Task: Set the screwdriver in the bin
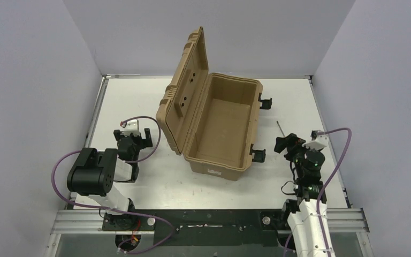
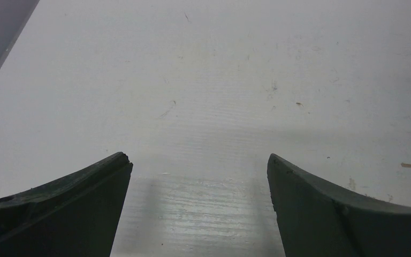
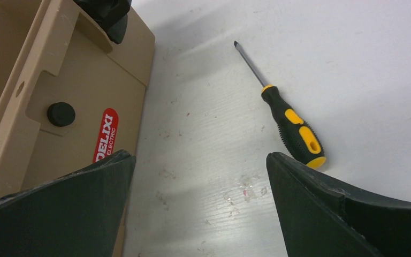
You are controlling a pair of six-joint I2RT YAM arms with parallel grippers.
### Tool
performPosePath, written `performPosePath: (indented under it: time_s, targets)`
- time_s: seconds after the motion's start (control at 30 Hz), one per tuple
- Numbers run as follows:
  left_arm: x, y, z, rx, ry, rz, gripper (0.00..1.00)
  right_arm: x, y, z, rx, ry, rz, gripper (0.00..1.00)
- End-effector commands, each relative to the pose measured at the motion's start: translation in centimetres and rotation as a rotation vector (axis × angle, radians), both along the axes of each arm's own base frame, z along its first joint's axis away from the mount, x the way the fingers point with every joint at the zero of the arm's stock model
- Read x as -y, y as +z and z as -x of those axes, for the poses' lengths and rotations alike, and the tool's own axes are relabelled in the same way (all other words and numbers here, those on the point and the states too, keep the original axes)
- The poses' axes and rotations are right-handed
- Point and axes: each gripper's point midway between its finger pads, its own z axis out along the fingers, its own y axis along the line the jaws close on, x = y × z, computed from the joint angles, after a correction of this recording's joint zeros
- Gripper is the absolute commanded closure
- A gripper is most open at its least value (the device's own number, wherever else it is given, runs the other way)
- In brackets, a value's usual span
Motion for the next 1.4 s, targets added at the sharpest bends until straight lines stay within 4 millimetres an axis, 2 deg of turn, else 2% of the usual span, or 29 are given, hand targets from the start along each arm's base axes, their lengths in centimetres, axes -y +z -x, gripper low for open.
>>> performPosePath:
  time_s: [0.0,0.07,0.13,0.23,0.3,0.5,0.6,0.7,0.9,1.07,1.13,1.17,1.27,1.33,1.37]
  targets:
    - [0.0,2.0,-1.0,0.073,0.006,0.011,0.03,3.2,8.3,-2.2,0.045,-0.039,0.285,0.0]
    - [0.0,1.9,-1.0,0.072,0.006,0.011,0.03,4.5,8.7,-3.1,-0.071,-0.038,0.373,0.0]
    - [0.0,1.9,-1.0,0.072,0.006,0.011,0.03,5.3,8.3,-4.2,-0.205,0.008,0.441,0.0]
    - [0.0,1.9,-1.0,0.071,0.006,0.012,0.03,4.9,5.9,-5.8,-0.422,0.182,0.501,0.0]
    - [0.0,1.9,-1.0,0.072,0.006,0.012,0.03,5.3,5.0,-6.4,-0.524,0.216,0.509,0.0]
    - [0.0,1.9,-1.0,0.071,0.006,0.011,0.03,5.1,-1.1,-6.0,-0.743,0.351,0.501,0.0]
    - [0.0,1.9,-1.0,0.072,0.006,0.012,0.03,5.1,-4.6,-5.4,-0.85,0.376,0.46,0.0]
    - [0.0,2.0,-1.0,0.073,0.006,0.011,0.03,5.1,-7.1,-5.0,-0.923,0.38,0.438,0.01]
    - [0.0,2.0,-1.0,0.073,0.007,0.012,0.03,5.2,-10.8,-4.5,-0.99,0.386,0.428,0.02]
    - [0.0,1.9,-1.0,0.071,0.006,0.012,0.03,5.5,-12.3,-4.5,-1.022,0.368,0.453,0.07]
    - [0.0,2.0,-1.0,0.073,0.006,0.011,0.03,5.5,-12.7,-4.5,-1.016,0.369,0.455,0.15]
    - [0.0,1.9,-1.0,0.071,0.006,0.011,0.03,5.4,-12.8,-4.5,-1.017,0.372,0.451,0.23]
    - [0.0,1.9,-1.0,0.072,0.006,0.012,0.03,4.9,-12.8,-4.9,-1.007,0.38,0.425,0.6]
    - [0.0,1.9,-1.0,0.071,0.006,0.011,0.03,4.7,-12.2,-5.2,-0.987,0.377,0.42,0.78]
    - [0.0,1.9,-1.0,0.072,0.006,0.011,0.03,4.6,-11.7,-5.5,-0.978,0.37,0.412,0.82]
